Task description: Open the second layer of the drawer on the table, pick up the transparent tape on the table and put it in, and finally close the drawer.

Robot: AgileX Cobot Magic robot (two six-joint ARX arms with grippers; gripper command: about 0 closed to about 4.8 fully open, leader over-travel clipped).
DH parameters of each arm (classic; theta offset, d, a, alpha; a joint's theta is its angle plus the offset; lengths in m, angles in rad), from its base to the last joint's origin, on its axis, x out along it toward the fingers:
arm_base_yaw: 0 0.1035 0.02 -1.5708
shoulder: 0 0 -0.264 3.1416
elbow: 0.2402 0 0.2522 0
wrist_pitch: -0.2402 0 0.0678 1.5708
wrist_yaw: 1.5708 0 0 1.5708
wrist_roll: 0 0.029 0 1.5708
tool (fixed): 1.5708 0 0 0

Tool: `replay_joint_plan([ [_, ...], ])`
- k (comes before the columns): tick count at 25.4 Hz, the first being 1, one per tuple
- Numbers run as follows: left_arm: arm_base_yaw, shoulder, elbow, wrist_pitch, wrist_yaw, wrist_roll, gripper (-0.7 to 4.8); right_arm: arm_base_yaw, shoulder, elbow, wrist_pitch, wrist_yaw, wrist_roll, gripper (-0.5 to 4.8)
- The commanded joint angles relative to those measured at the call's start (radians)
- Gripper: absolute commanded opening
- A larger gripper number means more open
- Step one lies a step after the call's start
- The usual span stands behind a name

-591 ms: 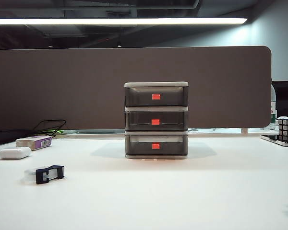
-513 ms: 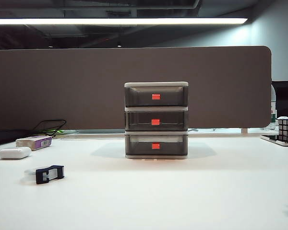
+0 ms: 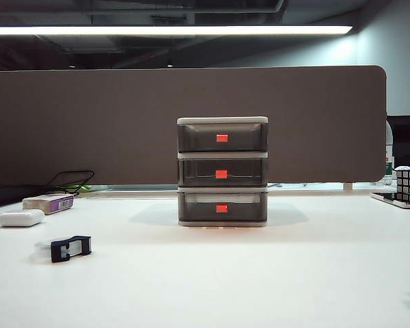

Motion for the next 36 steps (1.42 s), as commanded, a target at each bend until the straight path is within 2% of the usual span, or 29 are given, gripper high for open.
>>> replay_joint_plan([
  [1,0.002,0.000,0.001,0.013,0.004,-0.006,-0.05,0.000,-0.002,-0.007,0.016,0.000,0.003,-0.04],
  [19,0.002,0.000,0.001,0.016,0.006,-0.016,-0.05,0.000,-0.002,-0.007,0.017,-0.001,0.004,-0.04],
  [22,0.002,0.000,0.001,0.011,0.071,-0.154,-0.05,0.000,-0.002,-0.007,0.017,-0.004,0.025,-0.04],
  [23,0.002,0.000,0.001,0.011,0.110,-0.252,-0.05,0.001,-0.002,-0.007,0.016,-0.008,0.100,-0.04],
  [24,0.002,0.000,0.001,0.008,0.161,-0.375,-0.05,0.001,-0.002,-0.007,0.016,-0.056,0.212,-0.04],
  [27,0.001,0.000,0.001,-0.012,0.208,-0.532,-0.04,0.006,-0.002,-0.007,0.014,-0.182,0.338,-0.04],
  [28,0.001,0.000,0.001,-0.011,0.212,-0.560,-0.03,0.007,-0.002,-0.007,0.011,-0.241,0.353,-0.04],
  [30,-0.002,0.000,0.002,-0.005,0.233,-0.557,-0.01,0.014,-0.001,-0.007,0.006,-0.334,0.353,-0.05],
  [32,-0.016,0.000,0.002,-0.003,0.243,-0.531,-0.01,0.027,-0.001,-0.007,-0.005,-0.405,0.352,-0.05],
  [33,-0.042,0.000,0.002,-0.005,0.262,-0.476,-0.01,0.043,-0.001,-0.007,-0.019,-0.451,0.351,-0.05],
  [34,-0.085,0.000,0.002,-0.017,0.270,-0.457,-0.01,0.060,-0.001,-0.007,-0.033,-0.456,0.351,-0.04],
  [36,-0.140,0.000,0.002,-0.017,0.266,-0.497,-0.01,0.081,-0.001,-0.007,-0.042,-0.458,0.351,-0.04],
])
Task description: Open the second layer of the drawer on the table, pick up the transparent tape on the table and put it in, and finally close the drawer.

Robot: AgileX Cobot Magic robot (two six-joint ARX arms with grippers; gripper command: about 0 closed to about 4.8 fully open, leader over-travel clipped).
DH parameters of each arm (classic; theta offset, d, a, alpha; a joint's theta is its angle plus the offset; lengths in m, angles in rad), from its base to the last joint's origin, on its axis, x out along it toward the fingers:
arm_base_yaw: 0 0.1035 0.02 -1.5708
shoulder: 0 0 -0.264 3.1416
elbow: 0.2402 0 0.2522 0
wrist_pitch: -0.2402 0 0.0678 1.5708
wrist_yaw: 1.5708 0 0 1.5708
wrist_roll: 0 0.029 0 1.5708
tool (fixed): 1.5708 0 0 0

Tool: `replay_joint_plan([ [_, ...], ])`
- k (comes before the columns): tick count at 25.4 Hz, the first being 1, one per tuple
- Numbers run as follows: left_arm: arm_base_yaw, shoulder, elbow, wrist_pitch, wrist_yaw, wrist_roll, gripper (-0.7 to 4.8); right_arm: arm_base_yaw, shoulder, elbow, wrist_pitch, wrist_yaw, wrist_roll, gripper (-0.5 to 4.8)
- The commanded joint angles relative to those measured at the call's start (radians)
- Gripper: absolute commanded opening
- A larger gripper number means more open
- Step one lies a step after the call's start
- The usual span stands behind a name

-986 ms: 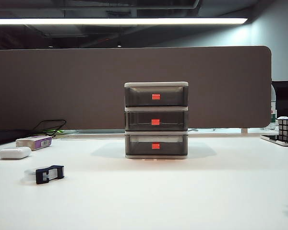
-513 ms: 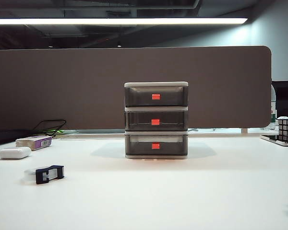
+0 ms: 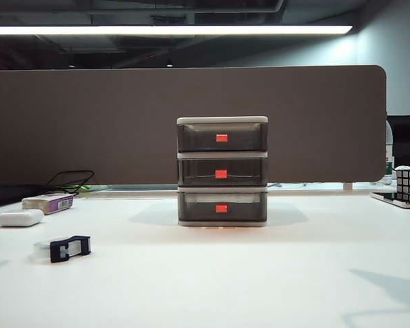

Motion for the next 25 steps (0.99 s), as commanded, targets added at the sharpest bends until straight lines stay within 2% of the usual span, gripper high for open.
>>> replay_joint_plan([
  [1,-0.084,0.000,0.002,0.003,0.006,-0.020,-0.01,0.032,-0.001,-0.006,-0.007,-0.013,0.003,-0.04],
  [2,-0.114,0.000,0.002,0.006,0.006,-0.015,-0.01,0.044,-0.001,-0.006,-0.007,-0.012,0.004,-0.04],
  [4,-0.262,0.001,0.002,0.003,-0.032,0.036,-0.01,0.084,-0.001,-0.006,-0.007,-0.012,0.003,-0.04],
  [6,-0.333,0.001,0.002,0.003,-0.076,0.036,-0.01,0.104,-0.001,-0.006,-0.007,0.002,0.003,-0.05],
  [8,-0.415,0.001,0.002,0.003,-0.150,0.037,-0.01,0.126,-0.001,-0.006,-0.007,0.029,0.003,-0.05],
  [10,-0.531,0.001,0.001,0.003,-0.277,0.071,-0.01,0.158,0.000,-0.003,-0.006,0.077,0.003,-0.05],
  [12,-0.595,0.002,0.001,0.003,-0.350,0.094,-0.01,0.180,0.000,-0.003,-0.006,0.097,0.003,-0.05],
  [16,-0.676,0.027,0.001,0.012,-0.466,0.104,-0.01,0.221,0.001,-0.001,-0.006,0.119,0.003,-0.05],
  [20,-0.688,0.079,0.001,0.060,-0.485,0.104,-0.01,0.253,0.001,0.012,-0.007,0.177,-0.005,-0.05],
  [25,-0.688,0.253,0.001,0.285,-0.485,0.130,-0.01,0.283,0.002,0.060,-0.045,0.256,-0.034,-0.05],
])
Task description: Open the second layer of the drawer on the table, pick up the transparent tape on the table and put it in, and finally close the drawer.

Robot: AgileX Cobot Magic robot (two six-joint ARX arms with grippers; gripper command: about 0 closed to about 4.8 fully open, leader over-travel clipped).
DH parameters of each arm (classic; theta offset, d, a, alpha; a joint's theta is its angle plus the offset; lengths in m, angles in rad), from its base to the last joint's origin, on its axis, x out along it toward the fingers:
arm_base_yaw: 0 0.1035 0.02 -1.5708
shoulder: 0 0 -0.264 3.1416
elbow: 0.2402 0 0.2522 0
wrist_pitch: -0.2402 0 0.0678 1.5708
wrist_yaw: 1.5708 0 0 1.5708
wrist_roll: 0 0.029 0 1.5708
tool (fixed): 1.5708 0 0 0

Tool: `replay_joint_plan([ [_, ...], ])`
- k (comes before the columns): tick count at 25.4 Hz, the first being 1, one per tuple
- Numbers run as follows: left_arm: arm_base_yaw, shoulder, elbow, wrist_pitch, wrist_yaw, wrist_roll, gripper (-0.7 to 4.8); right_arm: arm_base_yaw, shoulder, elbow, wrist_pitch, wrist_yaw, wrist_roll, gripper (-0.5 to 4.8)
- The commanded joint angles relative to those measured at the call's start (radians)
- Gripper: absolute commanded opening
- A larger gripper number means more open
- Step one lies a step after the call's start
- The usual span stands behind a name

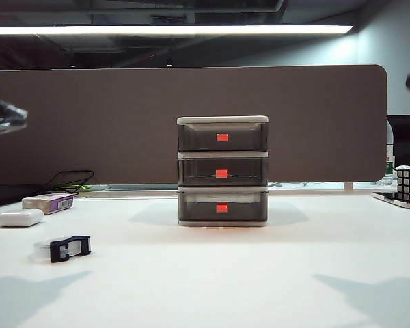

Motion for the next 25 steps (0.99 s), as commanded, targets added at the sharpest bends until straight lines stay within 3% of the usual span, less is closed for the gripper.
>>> replay_joint_plan([
  [1,0.001,0.113,0.001,0.151,-0.003,0.018,-0.01,0.008,0.002,0.025,-0.026,0.042,-0.019,-0.05],
  [8,0.000,0.533,0.012,0.545,0.033,0.000,-0.01,0.007,0.002,0.045,-0.026,0.053,-0.025,-0.05],
  [11,-0.005,0.739,0.061,0.675,0.067,0.031,-0.01,0.007,0.002,0.045,-0.026,0.052,-0.025,-0.05],
  [16,-0.011,0.998,0.156,0.831,0.147,0.038,0.00,0.007,0.020,0.078,-0.027,0.068,-0.043,-0.05],
  [19,-0.044,1.129,0.208,0.906,0.147,0.058,-0.01,0.006,0.084,0.123,-0.028,0.070,-0.084,-0.05],
  [21,-0.079,1.198,0.243,0.948,0.135,0.074,-0.01,0.006,0.146,0.153,-0.028,0.070,-0.109,-0.05],
  [25,-0.217,1.327,0.343,0.967,-0.034,0.162,-0.01,0.006,0.387,0.228,0.060,0.031,-0.175,-0.05],
])
